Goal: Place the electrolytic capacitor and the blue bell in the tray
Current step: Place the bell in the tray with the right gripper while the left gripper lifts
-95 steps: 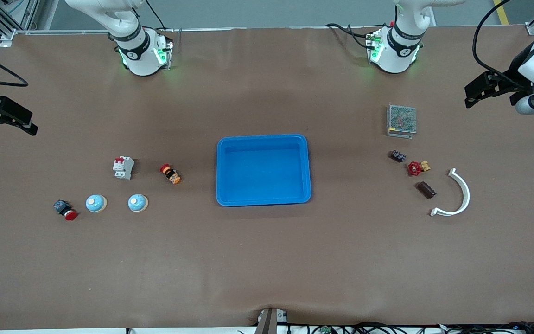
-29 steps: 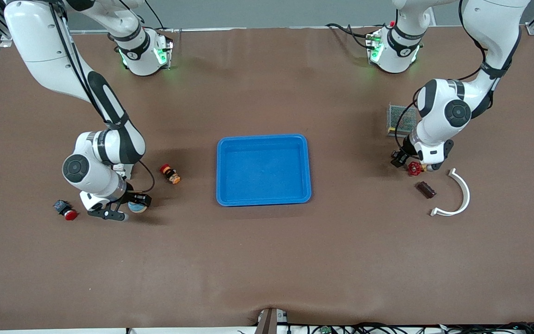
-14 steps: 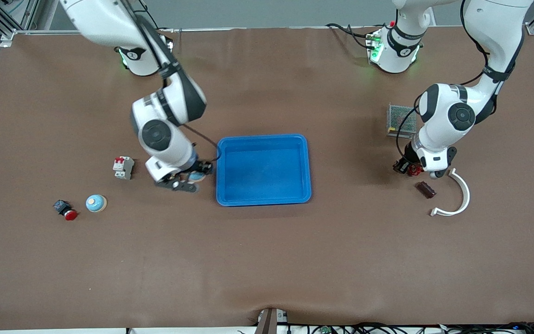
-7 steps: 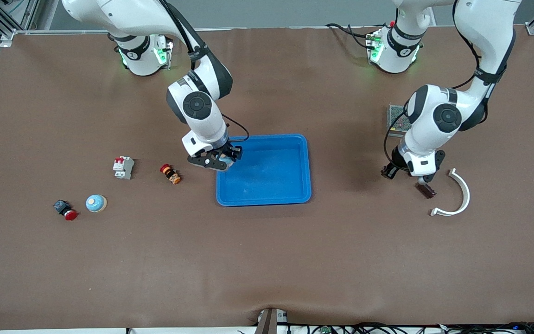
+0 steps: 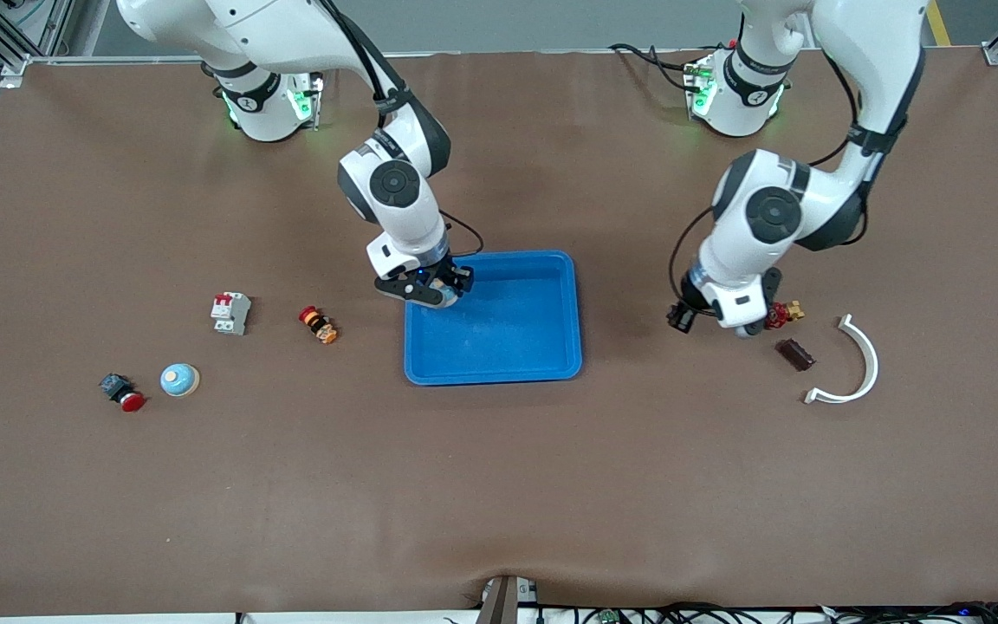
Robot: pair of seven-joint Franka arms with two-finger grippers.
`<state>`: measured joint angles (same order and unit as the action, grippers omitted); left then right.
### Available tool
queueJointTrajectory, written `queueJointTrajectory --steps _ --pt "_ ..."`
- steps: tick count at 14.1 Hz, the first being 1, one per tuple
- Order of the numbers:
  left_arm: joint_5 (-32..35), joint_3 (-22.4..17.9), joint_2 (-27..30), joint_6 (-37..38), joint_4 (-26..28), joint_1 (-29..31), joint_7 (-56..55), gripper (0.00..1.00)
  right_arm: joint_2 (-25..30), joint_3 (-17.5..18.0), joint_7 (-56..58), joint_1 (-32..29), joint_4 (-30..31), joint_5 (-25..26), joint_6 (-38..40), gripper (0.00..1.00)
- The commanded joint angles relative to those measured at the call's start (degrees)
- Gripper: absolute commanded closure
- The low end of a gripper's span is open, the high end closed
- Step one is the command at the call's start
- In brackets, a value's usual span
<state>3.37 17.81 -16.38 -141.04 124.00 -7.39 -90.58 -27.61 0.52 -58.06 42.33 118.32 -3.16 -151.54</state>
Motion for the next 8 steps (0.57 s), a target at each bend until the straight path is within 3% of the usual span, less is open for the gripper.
queueJointTrajectory --steps 1,5,6,7,8 --pt "1.2 -0.2 -3.1 3.0 -5.1 -4.1 -9.8 1.00 -2.0 -0.6 -1.0 0.9 0.1 -0.4 -3.1 1.00" --pt "1.4 -0.2 -6.2 3.1 -9.1 -10.1 -25.3 1.00 -2.8 -0.7 -0.9 0.9 -0.5 -0.4 -2.2 1.00" --pt "1.4 -0.2 -7.0 3.1 -9.8 -11.7 -27.5 1.00 -2.8 -0.6 -2.7 0.0 -1.2 -0.5 -1.0 0.75" --pt "1.4 -0.2 -7.7 3.1 -10.9 -13.0 -29.2 1.00 -2.7 -0.7 -5.3 0.2 -2.6 -0.5 2.2 0.01" --pt "1.3 -0.2 -8.5 3.1 -12.0 -14.0 -31.5 1.00 -2.7 -0.7 -6.1 0.4 -4.5 -0.5 5.8 0.00"
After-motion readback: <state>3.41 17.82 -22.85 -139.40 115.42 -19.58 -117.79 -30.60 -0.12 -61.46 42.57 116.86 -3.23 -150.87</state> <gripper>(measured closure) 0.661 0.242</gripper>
